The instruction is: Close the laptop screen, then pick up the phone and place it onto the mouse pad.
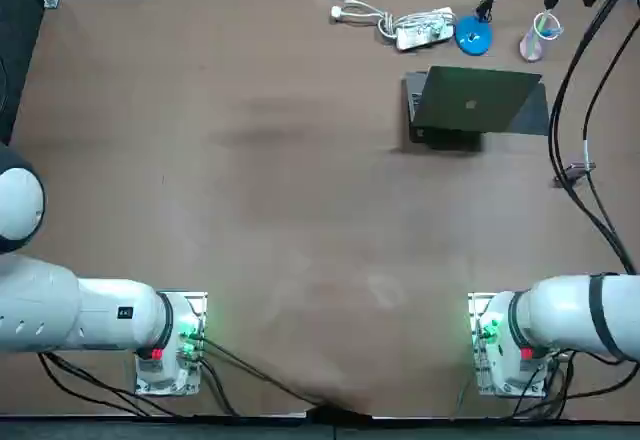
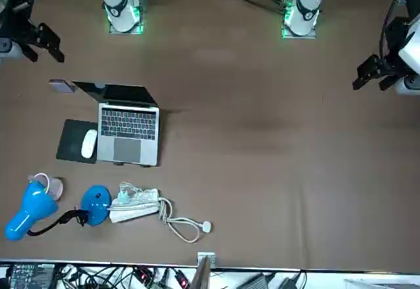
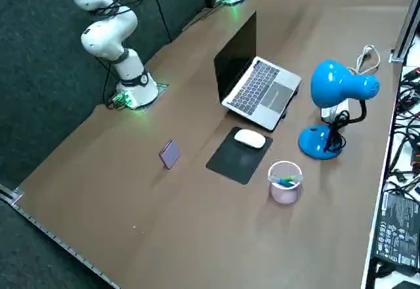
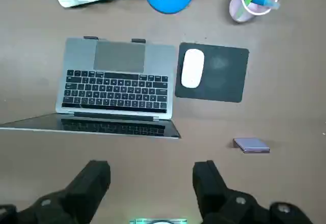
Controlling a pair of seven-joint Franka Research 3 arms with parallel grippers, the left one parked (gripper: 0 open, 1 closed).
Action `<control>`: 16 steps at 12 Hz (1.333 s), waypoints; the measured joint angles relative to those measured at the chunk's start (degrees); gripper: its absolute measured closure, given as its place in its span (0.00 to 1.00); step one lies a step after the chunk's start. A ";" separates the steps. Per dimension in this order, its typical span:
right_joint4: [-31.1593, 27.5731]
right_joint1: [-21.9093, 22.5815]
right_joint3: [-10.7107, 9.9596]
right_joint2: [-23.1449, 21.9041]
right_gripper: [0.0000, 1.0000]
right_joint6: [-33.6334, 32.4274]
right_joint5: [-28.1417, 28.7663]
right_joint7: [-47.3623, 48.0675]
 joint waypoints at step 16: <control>-11.12 6.64 1.33 2.86 0.61 5.77 0.68 7.30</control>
